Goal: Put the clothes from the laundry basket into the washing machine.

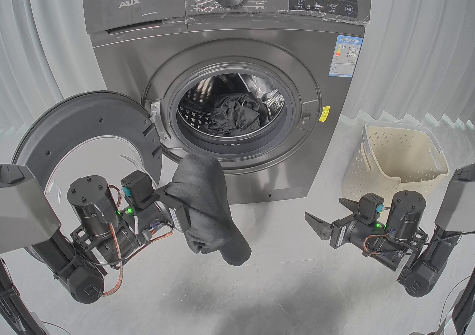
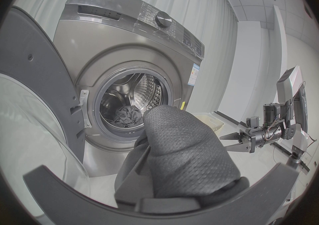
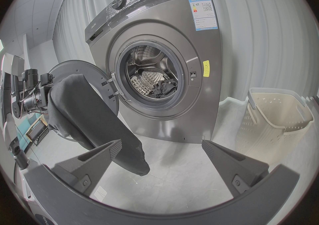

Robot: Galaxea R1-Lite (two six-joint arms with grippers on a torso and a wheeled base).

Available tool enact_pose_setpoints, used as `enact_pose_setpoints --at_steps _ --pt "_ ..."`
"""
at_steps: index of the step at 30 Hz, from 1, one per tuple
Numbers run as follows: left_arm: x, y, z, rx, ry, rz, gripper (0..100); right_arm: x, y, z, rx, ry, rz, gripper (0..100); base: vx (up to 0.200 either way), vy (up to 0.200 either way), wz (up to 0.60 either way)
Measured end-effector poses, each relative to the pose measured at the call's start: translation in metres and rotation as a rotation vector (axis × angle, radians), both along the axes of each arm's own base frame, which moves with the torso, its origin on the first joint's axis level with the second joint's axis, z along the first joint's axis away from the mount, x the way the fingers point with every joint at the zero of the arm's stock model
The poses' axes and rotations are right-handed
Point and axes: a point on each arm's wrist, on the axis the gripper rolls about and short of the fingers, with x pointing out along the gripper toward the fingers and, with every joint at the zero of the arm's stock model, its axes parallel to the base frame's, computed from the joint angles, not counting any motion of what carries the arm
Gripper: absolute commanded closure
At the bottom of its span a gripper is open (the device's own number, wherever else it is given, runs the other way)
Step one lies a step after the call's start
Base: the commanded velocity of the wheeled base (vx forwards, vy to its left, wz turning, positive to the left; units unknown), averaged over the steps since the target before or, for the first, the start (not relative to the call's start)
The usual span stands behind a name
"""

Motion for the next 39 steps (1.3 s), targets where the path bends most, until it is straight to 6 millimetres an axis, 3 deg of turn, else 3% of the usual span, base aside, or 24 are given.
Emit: enact_pose_setpoints --at_steps 10,28,39 --pt "-0.003 -0.005 -0.008 0.032 0.019 -0.007 100 -0.001 0.001 -0.002 -0.002 0.008 0.003 0 0.02 0.0 0.0" --pt "-0.005 -0.012 -0.017 0.049 0.046 -0.029 100 -0.003 0.005 -0.002 -0.001 0.009 0.022 0 0.133 0.0 0.0" --pt "-0.009 -0.016 -0.024 0.068 0.067 -0.048 100 -0.004 0.006 -0.002 0.0 0.01 0.026 0 0.036 0.0 0.0"
